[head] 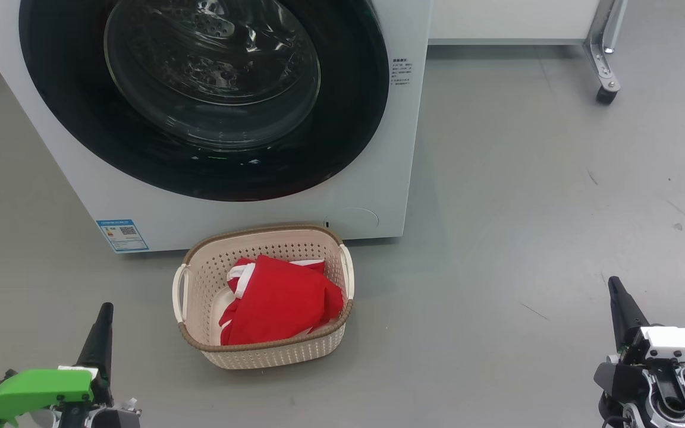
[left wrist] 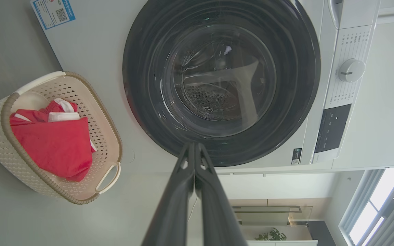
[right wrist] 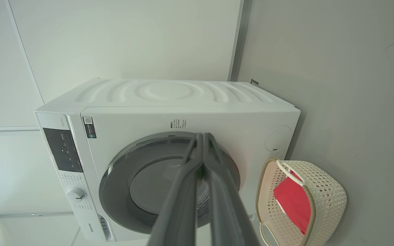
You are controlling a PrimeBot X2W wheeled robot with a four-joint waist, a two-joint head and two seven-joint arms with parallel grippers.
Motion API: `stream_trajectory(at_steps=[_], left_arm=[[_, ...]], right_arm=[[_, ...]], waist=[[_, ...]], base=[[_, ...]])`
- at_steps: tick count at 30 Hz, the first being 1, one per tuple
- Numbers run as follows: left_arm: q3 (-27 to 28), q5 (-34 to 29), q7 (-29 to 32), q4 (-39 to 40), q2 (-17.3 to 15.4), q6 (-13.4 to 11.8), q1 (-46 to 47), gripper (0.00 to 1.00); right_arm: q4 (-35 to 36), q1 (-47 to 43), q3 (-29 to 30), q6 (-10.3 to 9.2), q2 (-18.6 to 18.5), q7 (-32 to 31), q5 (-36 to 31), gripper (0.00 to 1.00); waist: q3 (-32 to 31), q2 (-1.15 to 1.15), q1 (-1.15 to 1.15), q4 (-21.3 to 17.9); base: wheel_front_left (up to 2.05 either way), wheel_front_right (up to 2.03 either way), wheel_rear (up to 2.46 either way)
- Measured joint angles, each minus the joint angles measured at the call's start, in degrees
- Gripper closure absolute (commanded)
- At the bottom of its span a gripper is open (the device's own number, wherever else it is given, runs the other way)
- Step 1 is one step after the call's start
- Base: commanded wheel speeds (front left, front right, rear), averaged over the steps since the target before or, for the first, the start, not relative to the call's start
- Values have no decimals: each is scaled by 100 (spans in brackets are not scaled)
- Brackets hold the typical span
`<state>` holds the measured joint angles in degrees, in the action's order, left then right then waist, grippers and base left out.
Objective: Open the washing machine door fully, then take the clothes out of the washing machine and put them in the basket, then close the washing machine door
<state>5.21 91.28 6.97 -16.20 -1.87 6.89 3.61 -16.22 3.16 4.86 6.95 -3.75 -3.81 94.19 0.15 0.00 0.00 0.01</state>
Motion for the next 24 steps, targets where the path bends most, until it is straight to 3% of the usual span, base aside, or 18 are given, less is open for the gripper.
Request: stream_trajectory(at_steps=[24], left_arm=[[-2,1,-1,13,0,0,0,100]], right_arm=[[-2,1,10,0,0,-2,0,100]], waist=[[0,0,0,-1]], base=[[0,0,0]])
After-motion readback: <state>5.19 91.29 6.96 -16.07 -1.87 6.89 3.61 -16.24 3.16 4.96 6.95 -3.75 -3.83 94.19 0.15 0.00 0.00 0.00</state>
